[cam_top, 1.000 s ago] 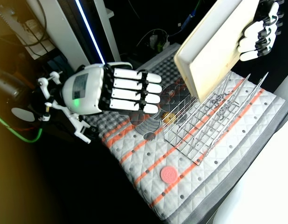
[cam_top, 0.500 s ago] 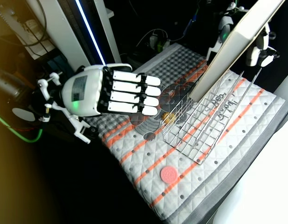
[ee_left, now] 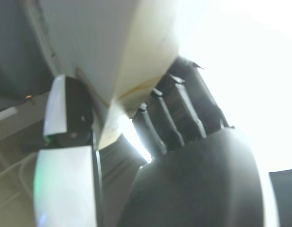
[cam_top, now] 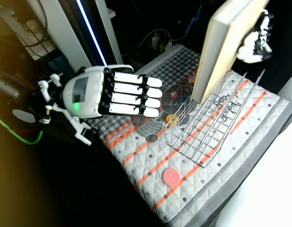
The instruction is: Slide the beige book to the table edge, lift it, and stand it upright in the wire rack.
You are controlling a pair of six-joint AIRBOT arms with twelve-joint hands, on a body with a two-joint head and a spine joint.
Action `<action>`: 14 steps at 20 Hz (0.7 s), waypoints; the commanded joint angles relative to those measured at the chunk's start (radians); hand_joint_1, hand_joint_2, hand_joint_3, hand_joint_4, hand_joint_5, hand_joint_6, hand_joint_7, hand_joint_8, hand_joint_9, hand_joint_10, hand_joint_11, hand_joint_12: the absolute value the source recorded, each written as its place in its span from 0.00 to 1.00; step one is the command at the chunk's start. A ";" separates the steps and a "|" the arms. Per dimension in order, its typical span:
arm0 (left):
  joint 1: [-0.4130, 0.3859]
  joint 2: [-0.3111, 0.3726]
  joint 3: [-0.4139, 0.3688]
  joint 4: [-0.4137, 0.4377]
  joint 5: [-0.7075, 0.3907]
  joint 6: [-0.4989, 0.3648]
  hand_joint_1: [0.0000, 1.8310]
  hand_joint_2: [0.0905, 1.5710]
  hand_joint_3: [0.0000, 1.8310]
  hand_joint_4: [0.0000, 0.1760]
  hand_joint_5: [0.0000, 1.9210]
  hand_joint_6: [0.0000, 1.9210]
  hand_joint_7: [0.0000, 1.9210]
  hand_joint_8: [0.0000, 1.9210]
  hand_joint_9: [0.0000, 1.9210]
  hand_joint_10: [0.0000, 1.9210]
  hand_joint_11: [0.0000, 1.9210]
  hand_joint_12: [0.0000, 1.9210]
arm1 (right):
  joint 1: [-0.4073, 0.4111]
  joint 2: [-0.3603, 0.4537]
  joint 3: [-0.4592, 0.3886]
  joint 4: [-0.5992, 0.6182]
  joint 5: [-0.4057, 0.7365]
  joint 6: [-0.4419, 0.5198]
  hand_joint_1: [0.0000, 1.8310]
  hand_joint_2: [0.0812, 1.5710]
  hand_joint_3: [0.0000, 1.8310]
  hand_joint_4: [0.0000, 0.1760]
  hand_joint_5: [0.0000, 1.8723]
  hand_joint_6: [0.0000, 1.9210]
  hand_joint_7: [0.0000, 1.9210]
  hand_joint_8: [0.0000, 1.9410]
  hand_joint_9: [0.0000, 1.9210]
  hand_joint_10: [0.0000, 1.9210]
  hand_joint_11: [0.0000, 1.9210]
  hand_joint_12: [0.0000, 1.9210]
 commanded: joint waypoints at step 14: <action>0.074 -0.012 -0.072 -0.090 -0.350 0.048 0.75 0.68 0.00 0.00 0.62 0.15 0.50 0.61 0.48 0.77 0.44 0.91 | -0.001 -0.007 0.003 0.040 0.118 0.005 0.00 0.89 0.00 0.00 0.28 0.00 0.30 0.00 0.29 0.00 0.27 0.00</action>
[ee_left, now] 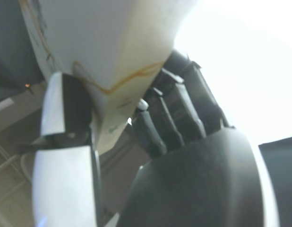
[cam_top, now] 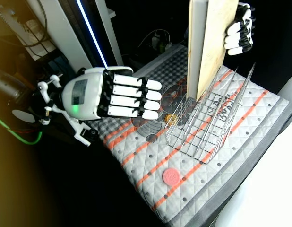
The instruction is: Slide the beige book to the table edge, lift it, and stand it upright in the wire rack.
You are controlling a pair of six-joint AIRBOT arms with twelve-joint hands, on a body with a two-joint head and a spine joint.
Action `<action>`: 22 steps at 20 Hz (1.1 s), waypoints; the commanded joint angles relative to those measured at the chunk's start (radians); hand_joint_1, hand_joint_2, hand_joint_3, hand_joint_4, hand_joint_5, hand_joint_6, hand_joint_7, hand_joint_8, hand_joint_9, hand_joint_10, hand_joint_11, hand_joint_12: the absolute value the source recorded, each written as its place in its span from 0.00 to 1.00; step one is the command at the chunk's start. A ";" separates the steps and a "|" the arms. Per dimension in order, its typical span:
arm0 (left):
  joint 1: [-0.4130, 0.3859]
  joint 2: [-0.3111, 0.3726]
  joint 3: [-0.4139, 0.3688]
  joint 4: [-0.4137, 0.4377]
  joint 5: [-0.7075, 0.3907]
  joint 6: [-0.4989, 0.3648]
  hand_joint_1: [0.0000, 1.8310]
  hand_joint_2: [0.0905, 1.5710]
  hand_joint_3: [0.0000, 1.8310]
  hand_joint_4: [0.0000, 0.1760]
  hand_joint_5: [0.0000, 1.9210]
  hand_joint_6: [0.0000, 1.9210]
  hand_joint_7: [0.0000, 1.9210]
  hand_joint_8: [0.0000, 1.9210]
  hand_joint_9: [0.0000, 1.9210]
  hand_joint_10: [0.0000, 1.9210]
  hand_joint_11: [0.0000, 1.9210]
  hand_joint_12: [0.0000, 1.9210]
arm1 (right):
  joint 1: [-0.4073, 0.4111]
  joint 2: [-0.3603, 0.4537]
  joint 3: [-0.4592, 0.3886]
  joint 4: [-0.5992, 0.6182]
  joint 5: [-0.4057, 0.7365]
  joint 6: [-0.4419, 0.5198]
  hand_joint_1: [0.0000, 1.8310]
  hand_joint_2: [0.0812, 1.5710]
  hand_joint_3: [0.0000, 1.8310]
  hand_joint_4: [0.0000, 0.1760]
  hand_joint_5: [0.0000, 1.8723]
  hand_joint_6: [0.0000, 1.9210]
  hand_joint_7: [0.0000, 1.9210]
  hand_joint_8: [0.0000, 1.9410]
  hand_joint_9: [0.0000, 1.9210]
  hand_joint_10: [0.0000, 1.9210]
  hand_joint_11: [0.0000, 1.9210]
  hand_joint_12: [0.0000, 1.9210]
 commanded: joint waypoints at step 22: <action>0.019 -0.084 -0.034 -0.092 -0.261 -0.015 0.67 0.63 0.00 0.00 0.43 0.12 0.49 0.14 0.45 0.39 0.26 0.70 | -0.009 -0.012 0.009 0.047 0.131 0.005 0.00 0.91 0.00 0.00 0.29 0.00 0.30 0.00 0.30 0.00 0.31 0.01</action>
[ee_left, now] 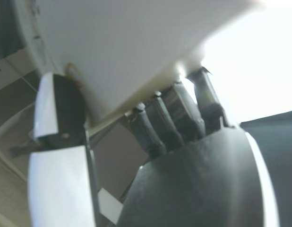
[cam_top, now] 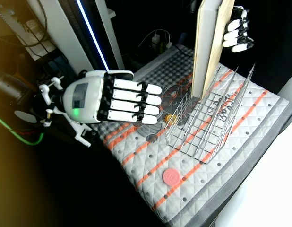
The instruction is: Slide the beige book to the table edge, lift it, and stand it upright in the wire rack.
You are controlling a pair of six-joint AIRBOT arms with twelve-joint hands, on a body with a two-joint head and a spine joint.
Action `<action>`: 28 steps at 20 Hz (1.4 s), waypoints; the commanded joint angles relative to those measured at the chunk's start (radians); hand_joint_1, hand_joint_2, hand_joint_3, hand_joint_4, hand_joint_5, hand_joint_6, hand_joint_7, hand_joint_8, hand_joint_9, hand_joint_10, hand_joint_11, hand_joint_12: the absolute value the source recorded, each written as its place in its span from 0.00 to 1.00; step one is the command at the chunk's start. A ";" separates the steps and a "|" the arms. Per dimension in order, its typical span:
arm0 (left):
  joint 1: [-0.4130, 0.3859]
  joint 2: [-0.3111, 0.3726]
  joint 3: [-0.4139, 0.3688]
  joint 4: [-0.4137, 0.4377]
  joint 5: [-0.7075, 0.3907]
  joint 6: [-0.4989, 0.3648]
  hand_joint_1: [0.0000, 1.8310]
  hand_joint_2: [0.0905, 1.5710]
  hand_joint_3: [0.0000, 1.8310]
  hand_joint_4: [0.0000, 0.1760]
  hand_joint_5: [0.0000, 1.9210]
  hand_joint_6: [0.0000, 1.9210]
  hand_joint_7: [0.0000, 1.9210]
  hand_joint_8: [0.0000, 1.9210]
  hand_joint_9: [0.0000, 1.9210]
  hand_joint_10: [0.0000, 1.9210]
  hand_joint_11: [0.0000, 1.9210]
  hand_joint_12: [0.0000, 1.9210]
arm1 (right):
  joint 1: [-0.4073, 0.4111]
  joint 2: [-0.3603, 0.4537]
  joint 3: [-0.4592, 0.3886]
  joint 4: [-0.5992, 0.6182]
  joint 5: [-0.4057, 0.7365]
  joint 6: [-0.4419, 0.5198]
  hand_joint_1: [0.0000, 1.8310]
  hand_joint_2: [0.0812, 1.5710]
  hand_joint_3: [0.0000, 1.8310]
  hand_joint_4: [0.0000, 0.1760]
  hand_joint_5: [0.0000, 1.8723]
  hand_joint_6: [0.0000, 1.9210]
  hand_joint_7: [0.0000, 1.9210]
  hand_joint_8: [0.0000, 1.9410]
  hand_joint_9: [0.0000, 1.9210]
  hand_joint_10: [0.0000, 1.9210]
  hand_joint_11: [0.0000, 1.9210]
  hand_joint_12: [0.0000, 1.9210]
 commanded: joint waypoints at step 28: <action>-0.082 0.052 -0.100 0.104 -0.123 0.077 0.26 0.65 0.00 1.00 0.00 0.00 0.00 0.00 0.00 0.00 0.00 0.00 | 0.001 0.000 0.007 0.032 0.124 0.005 0.00 0.91 0.00 0.00 0.29 0.00 0.29 0.00 0.28 0.00 0.28 0.00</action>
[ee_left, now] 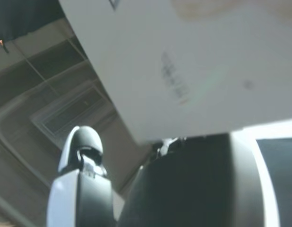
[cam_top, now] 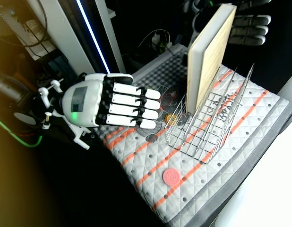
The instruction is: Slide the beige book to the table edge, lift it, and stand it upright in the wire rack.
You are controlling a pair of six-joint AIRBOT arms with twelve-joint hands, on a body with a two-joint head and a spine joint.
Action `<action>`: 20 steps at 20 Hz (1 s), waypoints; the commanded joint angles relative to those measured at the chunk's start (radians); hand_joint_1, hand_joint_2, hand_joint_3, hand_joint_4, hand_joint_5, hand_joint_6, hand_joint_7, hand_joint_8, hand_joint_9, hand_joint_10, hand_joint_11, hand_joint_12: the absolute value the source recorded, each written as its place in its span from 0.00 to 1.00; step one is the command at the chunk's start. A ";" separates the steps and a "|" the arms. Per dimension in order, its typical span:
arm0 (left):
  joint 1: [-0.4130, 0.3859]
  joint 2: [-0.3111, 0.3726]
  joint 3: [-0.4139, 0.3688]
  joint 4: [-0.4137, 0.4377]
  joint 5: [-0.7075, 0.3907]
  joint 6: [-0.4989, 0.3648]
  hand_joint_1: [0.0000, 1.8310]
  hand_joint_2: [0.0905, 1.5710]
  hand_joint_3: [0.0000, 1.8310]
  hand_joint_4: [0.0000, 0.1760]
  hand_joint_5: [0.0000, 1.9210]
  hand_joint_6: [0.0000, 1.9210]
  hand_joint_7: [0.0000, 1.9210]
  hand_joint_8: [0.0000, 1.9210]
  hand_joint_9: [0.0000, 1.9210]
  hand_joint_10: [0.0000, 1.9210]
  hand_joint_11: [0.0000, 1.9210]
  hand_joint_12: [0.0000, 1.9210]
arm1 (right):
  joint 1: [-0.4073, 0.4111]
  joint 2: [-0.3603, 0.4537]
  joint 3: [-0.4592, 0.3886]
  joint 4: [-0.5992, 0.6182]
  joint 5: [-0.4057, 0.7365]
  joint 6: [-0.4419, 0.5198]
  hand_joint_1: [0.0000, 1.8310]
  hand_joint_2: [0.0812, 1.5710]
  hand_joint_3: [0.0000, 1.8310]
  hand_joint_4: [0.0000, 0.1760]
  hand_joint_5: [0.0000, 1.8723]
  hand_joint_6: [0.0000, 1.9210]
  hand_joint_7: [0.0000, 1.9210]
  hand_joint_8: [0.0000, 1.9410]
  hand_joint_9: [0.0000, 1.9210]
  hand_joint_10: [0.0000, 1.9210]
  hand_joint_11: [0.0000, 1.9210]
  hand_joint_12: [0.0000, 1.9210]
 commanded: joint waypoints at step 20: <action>0.004 0.029 -0.010 0.111 -0.094 0.032 0.31 0.62 0.00 0.96 0.00 0.00 0.00 0.00 0.00 0.00 0.00 0.00 | 0.008 0.013 -0.002 0.012 0.124 0.005 0.00 0.90 0.00 0.00 0.31 0.00 0.30 0.00 0.27 0.00 0.26 0.00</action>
